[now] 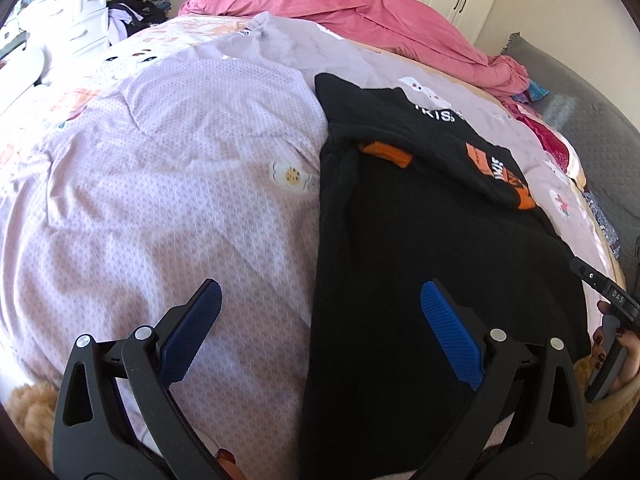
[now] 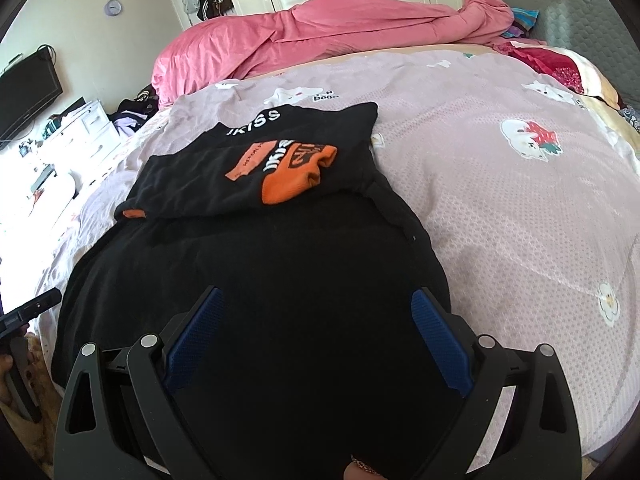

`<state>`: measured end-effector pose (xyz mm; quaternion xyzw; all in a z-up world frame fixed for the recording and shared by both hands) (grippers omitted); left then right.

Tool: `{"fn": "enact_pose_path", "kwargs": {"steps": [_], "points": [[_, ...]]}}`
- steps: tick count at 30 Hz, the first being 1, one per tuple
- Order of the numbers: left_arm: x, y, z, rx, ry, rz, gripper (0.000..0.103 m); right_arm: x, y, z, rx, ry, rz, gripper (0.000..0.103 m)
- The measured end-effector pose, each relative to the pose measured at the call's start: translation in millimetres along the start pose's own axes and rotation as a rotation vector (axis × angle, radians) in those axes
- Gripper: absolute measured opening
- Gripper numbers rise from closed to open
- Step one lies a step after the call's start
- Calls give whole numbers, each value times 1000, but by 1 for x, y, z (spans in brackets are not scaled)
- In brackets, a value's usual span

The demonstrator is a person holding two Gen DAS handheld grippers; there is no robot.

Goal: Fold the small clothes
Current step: 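Lower both grippers onto the hem of the black t-shirt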

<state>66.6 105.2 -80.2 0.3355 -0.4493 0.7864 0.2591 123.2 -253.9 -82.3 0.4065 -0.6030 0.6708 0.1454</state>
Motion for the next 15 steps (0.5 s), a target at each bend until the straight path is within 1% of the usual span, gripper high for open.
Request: {"fn": "enact_pose_path", "kwargs": {"steps": [5,8,15], "points": [[3,13,1,4,21,-17,94,6,11,4,-6,1,-6,94],[3,22,3,-8,21,-32,94,10,18,4,-2,-2,-8,94],[2,36,6,-16,38,-59,94,20,22,5,-2,5,0,94]]}}
Point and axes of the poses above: each gripper's, at about its wrist camera, not at the fingertips, and x roughly against the way its jaws point, z to its right, y to its underside, the point moved 10 cm from there along -x, roughly the way its jaws point, and after that the axes turned 14 degrees about x, right-handed, at the moved point
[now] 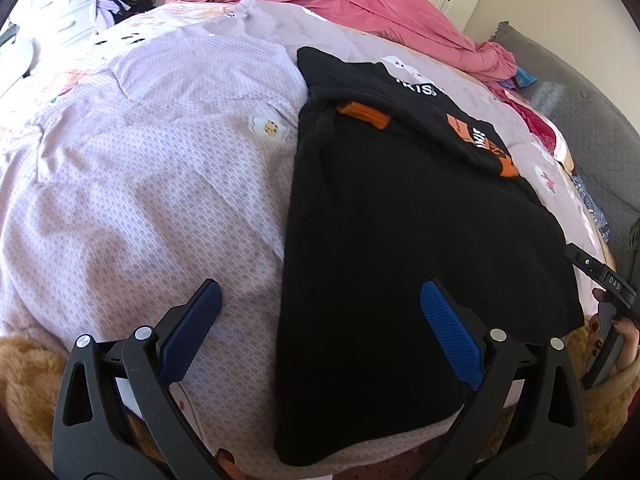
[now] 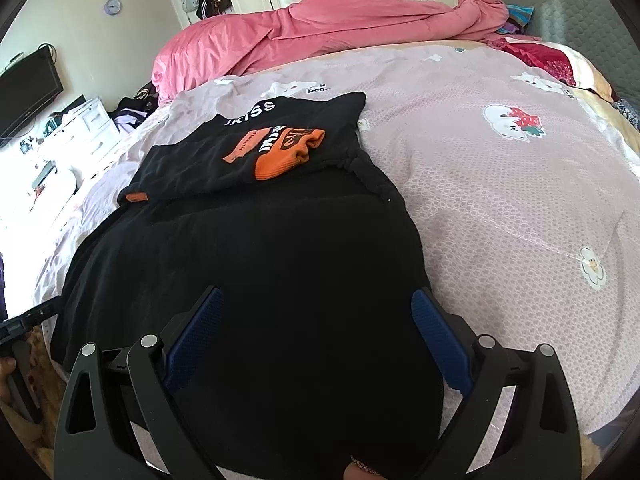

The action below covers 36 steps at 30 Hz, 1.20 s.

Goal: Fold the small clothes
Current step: 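Lower both grippers onto the hem of the black t-shirt, then close both grippers on the t-shirt hem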

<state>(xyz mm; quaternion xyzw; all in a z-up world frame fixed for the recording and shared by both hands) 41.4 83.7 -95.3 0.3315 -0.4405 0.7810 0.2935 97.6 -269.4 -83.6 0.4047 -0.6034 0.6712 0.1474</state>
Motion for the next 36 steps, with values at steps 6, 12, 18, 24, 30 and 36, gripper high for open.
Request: {"fn": "enact_pose_path", "kwargs": {"steps": [6,12,18,24,30,36], "points": [[-2,11,4,10,21,-24,94,5,11,7,-15,14,-18,94],[-2,17,6,-3,16,-30,90,12,29,12,-73,-34,-39,94],[-1,18,3,8,19,-33,80,24,44,9,-95,-91,-43,93],[-1,21,3,5,14,-39,77,31,55,8,-103,-123,-54,62],[3,21,-3,35,7,-28,65,40,57,14,-169,-191,-19,13],[8,21,-15,108,21,-37,36,32,65,18,-161,-152,-81,15]]}}
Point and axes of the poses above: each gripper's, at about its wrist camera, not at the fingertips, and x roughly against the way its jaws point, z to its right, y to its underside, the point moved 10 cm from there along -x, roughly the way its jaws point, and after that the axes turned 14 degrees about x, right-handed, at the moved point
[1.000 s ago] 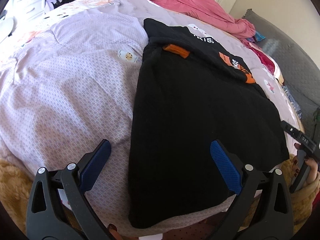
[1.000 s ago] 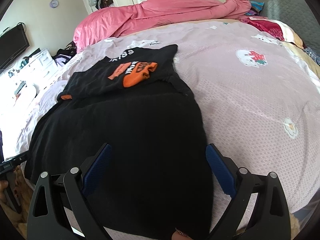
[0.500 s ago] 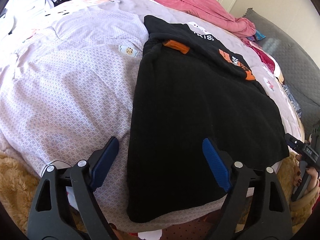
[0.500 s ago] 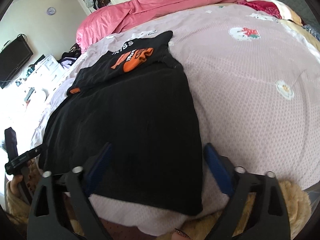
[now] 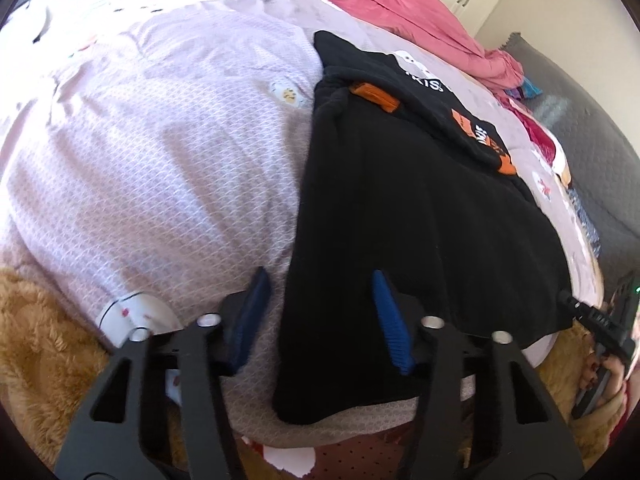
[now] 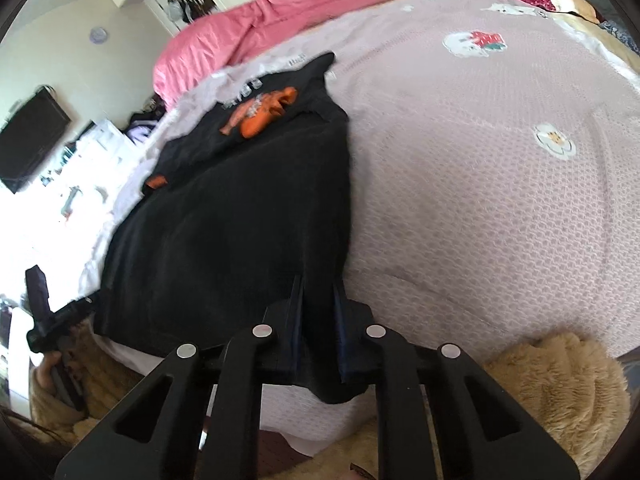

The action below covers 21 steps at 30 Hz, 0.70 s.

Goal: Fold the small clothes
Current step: 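Close both grippers on the t-shirt hem, then lift the hem with both grippers and fold it over toward the collar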

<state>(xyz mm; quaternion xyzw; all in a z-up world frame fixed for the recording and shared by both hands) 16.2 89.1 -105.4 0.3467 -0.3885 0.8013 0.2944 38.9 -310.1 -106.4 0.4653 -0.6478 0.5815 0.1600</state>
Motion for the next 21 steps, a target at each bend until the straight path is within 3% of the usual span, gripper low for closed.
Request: {"fn": "enact_pose_path", "kwargs": {"steps": [3,9,11,15,21], "points": [[2,3,-4,33,25,-19,27,-4,1,1,0,6,-16,15],[1,8,-2,26,24,-38,25,-4,0,1,12,-7,-13,14],[-1,9,0,14,23,-43,15,-2,-1,-2,28,-11,-2,9],[2,6,0,29,46,-44,5,9,-10,-12,78,-12,51,8],[25,-11,10,50,110,9,4,32,-36,-18,100,-34,160,7]]}}
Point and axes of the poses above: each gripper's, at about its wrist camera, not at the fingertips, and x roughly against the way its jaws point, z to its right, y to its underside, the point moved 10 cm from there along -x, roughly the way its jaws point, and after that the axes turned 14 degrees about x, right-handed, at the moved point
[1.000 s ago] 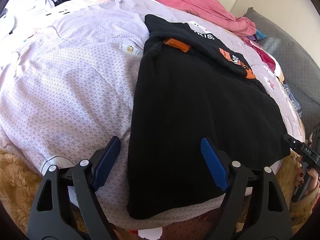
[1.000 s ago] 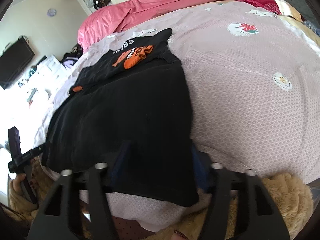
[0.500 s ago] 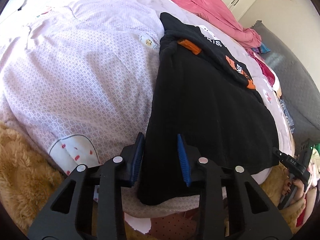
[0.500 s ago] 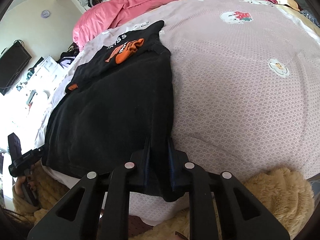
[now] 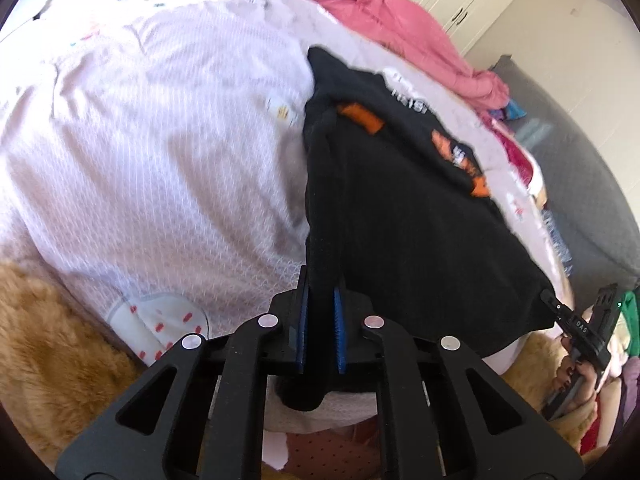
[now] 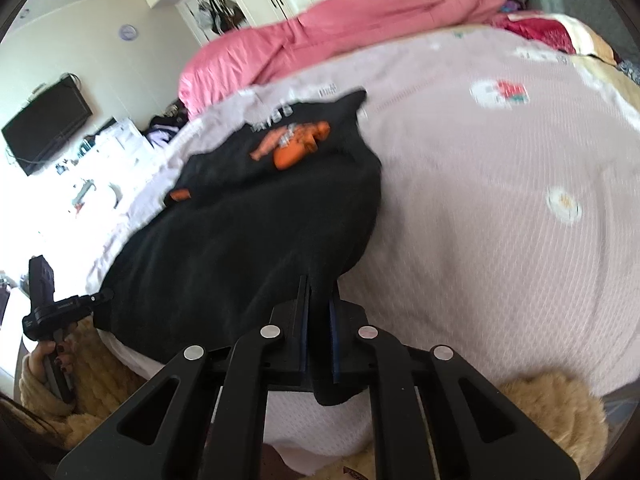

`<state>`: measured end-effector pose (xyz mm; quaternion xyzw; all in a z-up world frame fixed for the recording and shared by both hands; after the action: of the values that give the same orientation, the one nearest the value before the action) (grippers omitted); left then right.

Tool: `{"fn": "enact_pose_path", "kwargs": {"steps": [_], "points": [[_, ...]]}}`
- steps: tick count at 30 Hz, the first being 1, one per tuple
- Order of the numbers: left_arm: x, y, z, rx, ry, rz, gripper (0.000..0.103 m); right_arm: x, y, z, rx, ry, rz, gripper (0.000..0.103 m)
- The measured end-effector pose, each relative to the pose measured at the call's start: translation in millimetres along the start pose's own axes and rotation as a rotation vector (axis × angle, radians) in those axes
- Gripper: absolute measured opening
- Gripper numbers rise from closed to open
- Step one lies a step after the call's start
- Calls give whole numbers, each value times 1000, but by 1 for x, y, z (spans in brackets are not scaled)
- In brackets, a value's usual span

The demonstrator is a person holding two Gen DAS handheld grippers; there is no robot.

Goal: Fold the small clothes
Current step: 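Lift the hem with both grippers and fold it over toward the collar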

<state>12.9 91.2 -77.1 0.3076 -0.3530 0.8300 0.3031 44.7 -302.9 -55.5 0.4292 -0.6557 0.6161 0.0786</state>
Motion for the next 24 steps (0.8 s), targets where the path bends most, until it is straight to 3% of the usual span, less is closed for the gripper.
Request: {"fn": "enact_pose_path", "kwargs": {"steps": [9,24], "points": [[22,-45,28,-16,68,92,4,12,-59,0,9,-14,147,7],[21,-120,71,-27,124,205,4,2,-119,18,-11,24,222,7]]}}
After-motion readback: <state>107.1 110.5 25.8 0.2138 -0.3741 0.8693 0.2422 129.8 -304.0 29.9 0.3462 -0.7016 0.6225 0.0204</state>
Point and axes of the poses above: each gripper's, at about its wrist camera, not at the fingertips, and x roughly against the way its jaws point, z to its right, y to its underside, the point moved 10 cm from there along -x, roughly the way its jaws point, and after that the axes turned 14 degrees about x, right-handed, at the moved point
